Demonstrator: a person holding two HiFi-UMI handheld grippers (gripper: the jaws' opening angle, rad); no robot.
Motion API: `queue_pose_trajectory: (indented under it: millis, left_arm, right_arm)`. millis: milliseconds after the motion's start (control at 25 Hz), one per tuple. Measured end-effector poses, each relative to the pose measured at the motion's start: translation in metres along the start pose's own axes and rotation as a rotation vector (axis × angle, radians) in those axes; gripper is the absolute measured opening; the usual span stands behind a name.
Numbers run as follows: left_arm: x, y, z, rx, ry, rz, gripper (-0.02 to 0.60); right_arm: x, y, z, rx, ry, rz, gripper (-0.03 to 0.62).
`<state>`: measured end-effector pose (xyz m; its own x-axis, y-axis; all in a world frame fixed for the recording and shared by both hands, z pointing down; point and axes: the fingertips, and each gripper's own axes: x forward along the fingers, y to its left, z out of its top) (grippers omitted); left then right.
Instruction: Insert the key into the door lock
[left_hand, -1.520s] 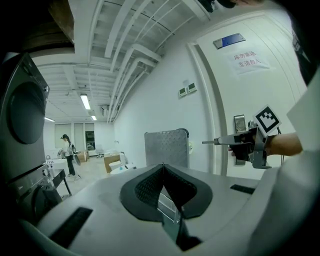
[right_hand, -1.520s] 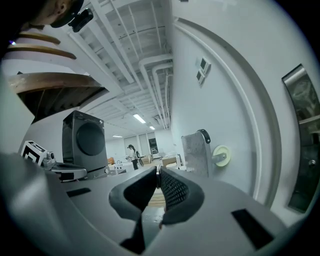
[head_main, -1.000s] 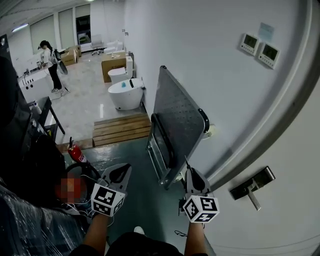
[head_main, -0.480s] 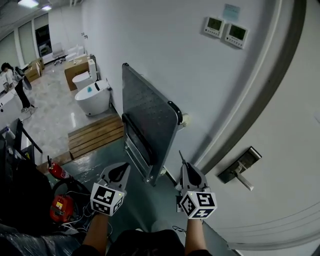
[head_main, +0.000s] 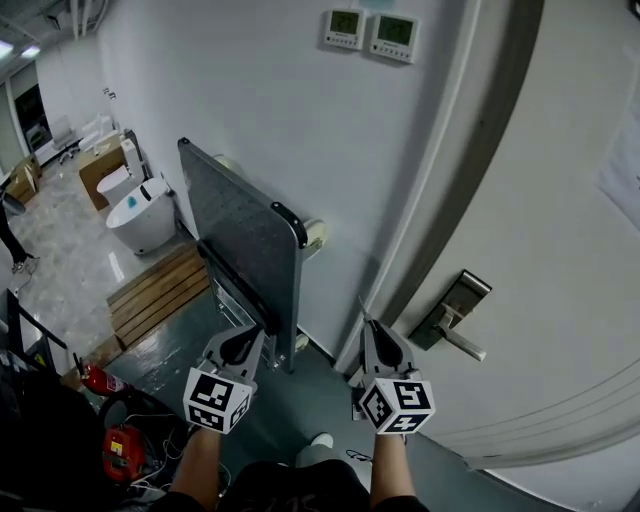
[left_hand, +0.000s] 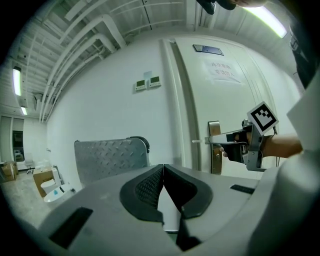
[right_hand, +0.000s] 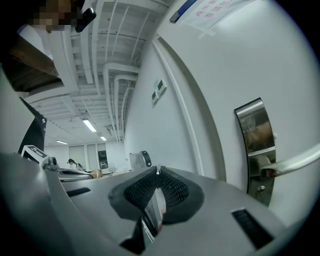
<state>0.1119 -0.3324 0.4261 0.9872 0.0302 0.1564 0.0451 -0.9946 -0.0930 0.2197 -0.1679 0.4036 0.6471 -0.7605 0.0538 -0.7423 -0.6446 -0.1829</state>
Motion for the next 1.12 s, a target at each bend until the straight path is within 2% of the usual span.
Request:
queue_pose_trajectory:
  millis: [400,600,800,1120]
  left_arm:
    - [0.072,-0.026,0.009,0.019,0.019,-0.098,0.012]
    - [0.099,-0.026,0.013,0.016,0.031,-0.096,0.012]
    - [0.129,-0.039,0.024,0.035,0.027,-0.128,0.012]
    - [0.159,-0.063,0.03,0.048,0.022,-0.218,0.012]
  right_arm:
    - [0.022,-0.061,0.008,0.098,-0.031,-0.07,0.08]
    - [0.036,-0.078,0.007,0.118,-0.027,-0.058,0.08]
    - [0.048,-0.093,0.01,0.148,-0.029,-0.044,0.08]
    - [0.046,-0.105,0.012,0.123,-0.021,-0.072,0.08]
